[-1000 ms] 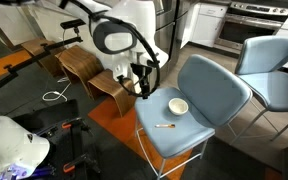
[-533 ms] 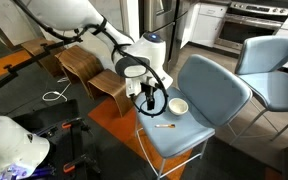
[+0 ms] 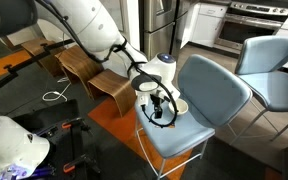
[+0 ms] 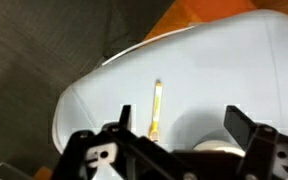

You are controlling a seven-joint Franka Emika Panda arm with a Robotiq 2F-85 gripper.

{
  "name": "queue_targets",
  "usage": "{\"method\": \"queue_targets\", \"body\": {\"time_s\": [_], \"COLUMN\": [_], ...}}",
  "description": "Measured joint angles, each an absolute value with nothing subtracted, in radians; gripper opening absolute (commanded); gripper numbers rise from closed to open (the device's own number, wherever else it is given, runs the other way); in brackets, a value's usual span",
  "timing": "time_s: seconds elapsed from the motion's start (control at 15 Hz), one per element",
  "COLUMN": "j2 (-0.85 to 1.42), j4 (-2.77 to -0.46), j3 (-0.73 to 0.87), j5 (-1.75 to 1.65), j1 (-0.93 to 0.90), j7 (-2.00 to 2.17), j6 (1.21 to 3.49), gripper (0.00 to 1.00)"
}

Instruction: Put the pink marker in the orange bowl

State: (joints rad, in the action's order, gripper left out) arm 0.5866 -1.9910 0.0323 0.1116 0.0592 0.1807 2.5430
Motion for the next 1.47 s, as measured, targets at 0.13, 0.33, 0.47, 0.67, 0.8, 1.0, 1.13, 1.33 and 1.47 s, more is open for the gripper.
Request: {"method": "queue_targets", "body": {"time_s": [0.13,0.33,0.47,0.67,0.8,1.0,1.13,1.33,1.47], "j2": [0.655,0.751,0.81,0.881,0.914,0.952,0.975,1.007,1.027], "j4": [-1.932,-1.846,-1.793,-1.723,-1.685,-1.644,-1.626,-1.603,-1.589], "j3": [0.04,0.039,0.037,0.038,0.038,0.038,0.038,0.038,0.038], "j5": [0.112,0.114,0.126,0.149,0.162,0.175,0.179,0.18,0.18], "j1": [0.06,0.059,0.059,0.063,0.07,0.078,0.083,0.085,0.086], "j7": [0.181,0.183,0.183,0.184,0.184,0.184,0.184,0.184,0.184], "j6": [2.544,2.545,2.545,2.545,2.545,2.545,2.545,2.545,2.545], "gripper": [1.0,1.0,1.0,1.0,1.0,1.0,1.0,0.72,0.57]}}
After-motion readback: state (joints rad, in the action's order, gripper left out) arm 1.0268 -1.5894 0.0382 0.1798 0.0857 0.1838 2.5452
